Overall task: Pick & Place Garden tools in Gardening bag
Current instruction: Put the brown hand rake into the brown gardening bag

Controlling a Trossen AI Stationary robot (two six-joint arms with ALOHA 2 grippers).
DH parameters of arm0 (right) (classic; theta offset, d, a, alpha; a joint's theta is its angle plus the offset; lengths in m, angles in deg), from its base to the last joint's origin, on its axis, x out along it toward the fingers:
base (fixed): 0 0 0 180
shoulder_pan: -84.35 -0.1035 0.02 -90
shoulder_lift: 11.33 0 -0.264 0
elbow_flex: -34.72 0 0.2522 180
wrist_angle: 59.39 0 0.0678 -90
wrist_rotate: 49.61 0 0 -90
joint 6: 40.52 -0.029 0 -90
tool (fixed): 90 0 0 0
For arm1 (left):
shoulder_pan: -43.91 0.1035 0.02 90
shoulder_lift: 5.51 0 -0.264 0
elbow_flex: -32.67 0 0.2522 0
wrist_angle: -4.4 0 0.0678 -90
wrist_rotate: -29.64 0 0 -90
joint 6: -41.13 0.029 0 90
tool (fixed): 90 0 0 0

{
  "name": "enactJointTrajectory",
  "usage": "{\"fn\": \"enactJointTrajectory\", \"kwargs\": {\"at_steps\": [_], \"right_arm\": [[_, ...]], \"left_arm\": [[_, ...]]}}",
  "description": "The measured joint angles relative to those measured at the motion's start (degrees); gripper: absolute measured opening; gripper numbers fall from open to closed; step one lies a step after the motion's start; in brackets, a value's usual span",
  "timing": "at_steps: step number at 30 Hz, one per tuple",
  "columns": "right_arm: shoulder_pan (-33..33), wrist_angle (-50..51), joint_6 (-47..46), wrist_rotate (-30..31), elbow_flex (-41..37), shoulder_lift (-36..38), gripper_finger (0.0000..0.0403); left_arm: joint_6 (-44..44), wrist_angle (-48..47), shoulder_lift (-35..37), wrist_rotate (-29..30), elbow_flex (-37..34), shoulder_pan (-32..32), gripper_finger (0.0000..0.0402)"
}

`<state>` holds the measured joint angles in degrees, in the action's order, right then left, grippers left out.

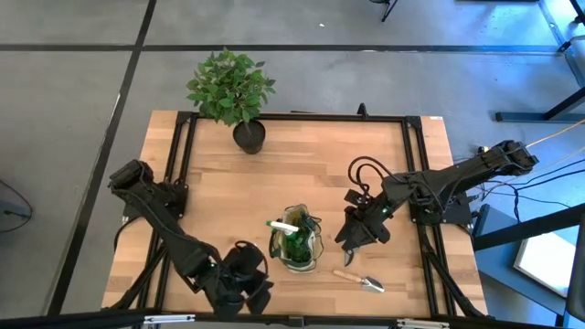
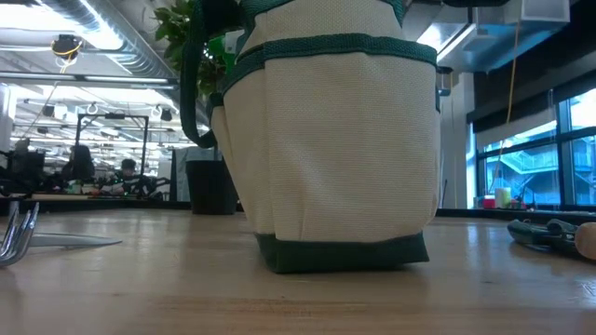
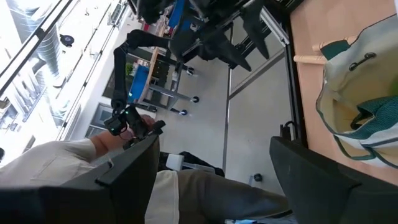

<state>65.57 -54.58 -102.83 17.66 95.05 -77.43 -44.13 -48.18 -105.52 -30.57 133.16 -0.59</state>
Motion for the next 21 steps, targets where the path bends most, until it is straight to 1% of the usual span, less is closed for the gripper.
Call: {"fn": "enactJointTrajectory", "kwargs": {"at_steps": [3,6,10,13,18,21], "right_arm": [[0.00,-0.02,0.10,0.01,0.00,0.00,0.0307],[0.00,-0.02,0.18,0.01,0.00,0.00,0.0307],[0.00,-0.02,0.21,0.01,0.00,0.00,0.0307],[0.00,-0.02,0.21,0.01,0.00,0.00,0.0307],[0.00,0.02,0.23,0.01,0.00,0.00,0.0307],[0.00,0.05,0.23,0.01,0.00,0.00,0.0307]], "left_arm": [[-0.75,-1.95,0.02,-7.15,0.74,-0.18,0.0126],[-3.92,-7.14,-0.02,-14.23,0.65,-0.97,0.0121],[-8.62,-17.17,-0.04,-20.09,0.61,-2.28,0.0115],[-10.38,-22.61,-0.04,-20.99,0.61,-2.91,0.0110],[-10.16,-26.29,-0.32,-18.86,0.61,-3.61,0.0106],[-10.11,-29.06,-1.57,-19.07,0.60,-3.61,0.0106]]}}
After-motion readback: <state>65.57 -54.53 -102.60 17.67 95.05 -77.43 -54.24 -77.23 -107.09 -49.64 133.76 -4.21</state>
